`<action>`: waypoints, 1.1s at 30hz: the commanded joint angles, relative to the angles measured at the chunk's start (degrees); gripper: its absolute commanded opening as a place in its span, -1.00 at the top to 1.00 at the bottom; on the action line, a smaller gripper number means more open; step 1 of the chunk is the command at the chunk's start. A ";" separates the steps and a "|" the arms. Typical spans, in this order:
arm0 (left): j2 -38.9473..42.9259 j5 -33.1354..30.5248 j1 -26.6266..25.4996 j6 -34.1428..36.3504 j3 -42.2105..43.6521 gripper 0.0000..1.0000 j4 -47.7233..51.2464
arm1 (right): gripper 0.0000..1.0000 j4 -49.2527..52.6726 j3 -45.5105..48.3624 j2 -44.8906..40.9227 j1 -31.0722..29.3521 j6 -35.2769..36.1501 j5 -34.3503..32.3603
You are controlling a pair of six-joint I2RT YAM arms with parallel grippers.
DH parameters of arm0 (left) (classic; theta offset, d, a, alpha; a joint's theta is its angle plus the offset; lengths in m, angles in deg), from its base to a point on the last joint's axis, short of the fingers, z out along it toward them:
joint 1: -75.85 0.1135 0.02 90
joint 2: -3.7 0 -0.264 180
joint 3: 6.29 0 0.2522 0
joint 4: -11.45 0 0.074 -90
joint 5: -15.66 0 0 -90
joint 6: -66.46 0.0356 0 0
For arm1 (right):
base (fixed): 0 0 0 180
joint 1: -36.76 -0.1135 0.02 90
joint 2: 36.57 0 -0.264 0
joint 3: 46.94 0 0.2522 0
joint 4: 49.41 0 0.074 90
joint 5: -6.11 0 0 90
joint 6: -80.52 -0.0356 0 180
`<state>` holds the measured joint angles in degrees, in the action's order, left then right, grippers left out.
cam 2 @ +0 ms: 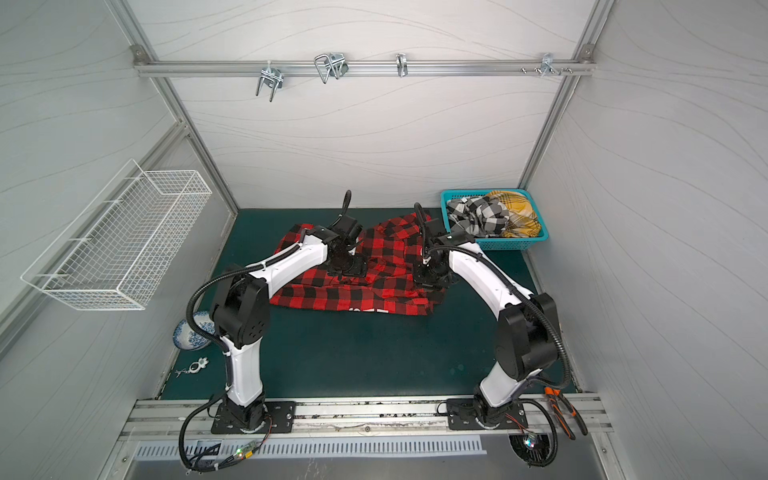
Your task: Fold and stack the long sleeve shirts
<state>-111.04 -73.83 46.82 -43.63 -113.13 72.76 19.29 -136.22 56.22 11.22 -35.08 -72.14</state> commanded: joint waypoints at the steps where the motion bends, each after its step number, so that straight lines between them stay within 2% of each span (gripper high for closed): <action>1: -1.69 -2.56 0.49 3.34 -1.43 -0.60 1.14 | 0.49 -4.04 2.69 1.35 -0.47 -2.85 8.46; 4: -4.50 -3.84 0.52 3.71 -2.78 -0.51 1.74 | 0.60 -5.13 2.48 4.15 -0.74 -3.18 7.86; 7: -6.76 -6.69 0.47 3.18 -3.72 -0.33 2.09 | 0.64 -5.91 3.17 6.58 0.08 -3.68 7.24; 11: -9.73 -11.57 0.51 2.87 -7.13 0.15 3.25 | 0.65 -7.37 4.64 9.12 0.67 -3.88 6.45; 16: -11.72 -18.51 0.52 2.40 -15.87 0.98 6.68 | 0.67 -8.46 5.43 10.98 0.84 -3.77 5.40; 22: -2.90 -25.10 0.38 2.42 -23.40 1.00 9.19 | 0.66 -10.47 7.04 13.31 2.01 -4.13 5.03; 27: 6.12 -28.23 0.48 3.54 -21.41 1.00 7.30 | 0.50 -11.26 7.24 13.70 3.04 -4.11 5.08; 33: 11.03 -28.35 0.99 3.94 -16.47 1.00 8.19 | 0.20 -10.09 5.96 11.92 3.37 -3.76 5.53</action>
<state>-99.98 -100.51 47.36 -40.07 -132.12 79.75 8.08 -129.21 69.42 14.30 -38.58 -66.87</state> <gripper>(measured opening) 0.057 0.387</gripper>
